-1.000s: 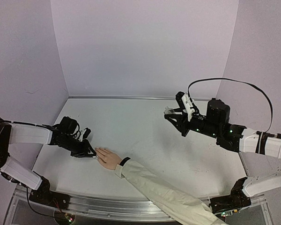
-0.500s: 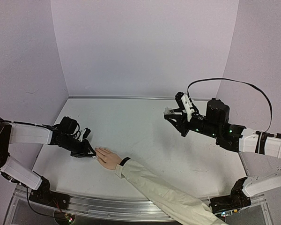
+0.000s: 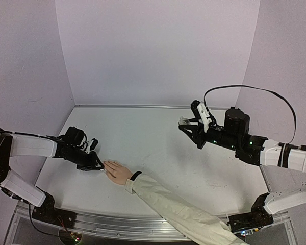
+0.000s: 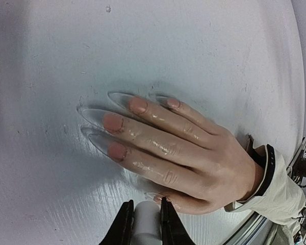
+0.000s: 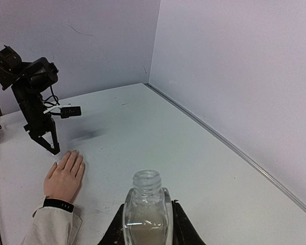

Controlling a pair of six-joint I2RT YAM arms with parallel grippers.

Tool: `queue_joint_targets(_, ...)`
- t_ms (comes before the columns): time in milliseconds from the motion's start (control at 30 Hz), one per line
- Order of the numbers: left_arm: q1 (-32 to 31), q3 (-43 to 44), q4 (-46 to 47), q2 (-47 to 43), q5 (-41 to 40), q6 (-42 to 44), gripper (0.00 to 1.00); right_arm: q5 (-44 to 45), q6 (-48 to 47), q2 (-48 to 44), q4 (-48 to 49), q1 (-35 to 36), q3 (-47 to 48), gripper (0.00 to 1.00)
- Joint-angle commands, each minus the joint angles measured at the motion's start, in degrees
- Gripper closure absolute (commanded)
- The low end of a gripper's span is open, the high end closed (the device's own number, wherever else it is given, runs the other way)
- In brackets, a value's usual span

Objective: Paint the nails

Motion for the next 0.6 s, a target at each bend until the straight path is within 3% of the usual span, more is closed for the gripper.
queue_joint_targets(0,0.1,1.9,2.0,-2.0,-1.8,0.6,1.0,-0.3,0.4,-0.2,3.7,-0.3,0.6,1.0)
queue_joint_targets(567,0.2,0.1,-2.7,-7.6,-3.3,-0.6,1.0,-0.5,0.4,-0.9,3.8,-0.3,0.2,1.0)
